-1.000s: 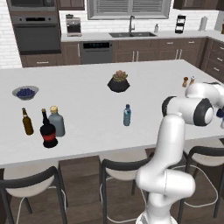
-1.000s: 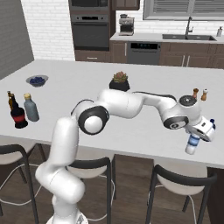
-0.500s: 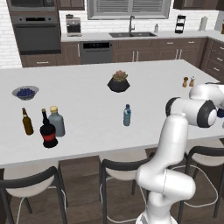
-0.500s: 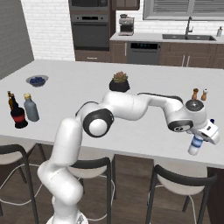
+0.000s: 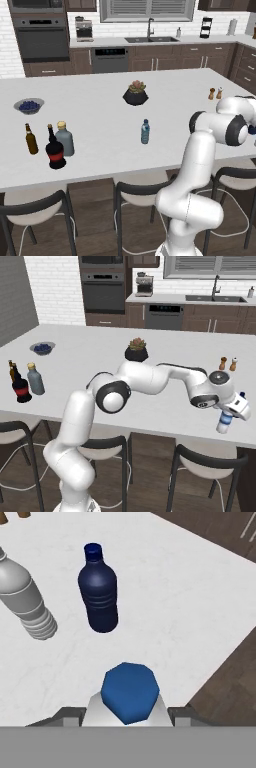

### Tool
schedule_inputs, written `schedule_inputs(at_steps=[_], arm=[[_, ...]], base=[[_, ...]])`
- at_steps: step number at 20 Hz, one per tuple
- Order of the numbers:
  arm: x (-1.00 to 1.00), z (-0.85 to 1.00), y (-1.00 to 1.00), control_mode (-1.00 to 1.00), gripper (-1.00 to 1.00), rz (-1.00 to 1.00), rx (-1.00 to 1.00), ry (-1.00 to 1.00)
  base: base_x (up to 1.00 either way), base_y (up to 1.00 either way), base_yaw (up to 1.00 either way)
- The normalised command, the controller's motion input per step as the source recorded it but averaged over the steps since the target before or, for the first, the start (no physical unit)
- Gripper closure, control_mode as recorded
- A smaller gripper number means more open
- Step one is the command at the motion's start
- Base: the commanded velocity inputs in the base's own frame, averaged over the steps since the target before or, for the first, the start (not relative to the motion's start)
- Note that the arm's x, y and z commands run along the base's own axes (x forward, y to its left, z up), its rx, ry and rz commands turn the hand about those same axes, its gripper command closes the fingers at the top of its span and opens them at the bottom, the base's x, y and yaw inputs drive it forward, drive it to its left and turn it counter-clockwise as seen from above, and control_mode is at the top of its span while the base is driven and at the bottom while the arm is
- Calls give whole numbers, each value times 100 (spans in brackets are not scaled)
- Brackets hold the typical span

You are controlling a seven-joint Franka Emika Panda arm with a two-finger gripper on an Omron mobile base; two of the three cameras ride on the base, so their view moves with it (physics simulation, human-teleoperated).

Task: Move the plastic bottles in the middle to the plastics group, and the glass bottles in the middle to the glass group.

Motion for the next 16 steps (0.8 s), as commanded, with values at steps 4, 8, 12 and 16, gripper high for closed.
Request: schedule_inputs(at_steps=[4,8,12,16], arm=[[20,-5,-1,-100,100,0,-1,0],[31,0,-11,-100,100,0,0,0],[23,0,-24,-100,100,0,0,0],[6,0,-25,-100,100,0,0,0]], base=[[0,0,0],[0,0,0],[0,0,0],[0,0,0]])
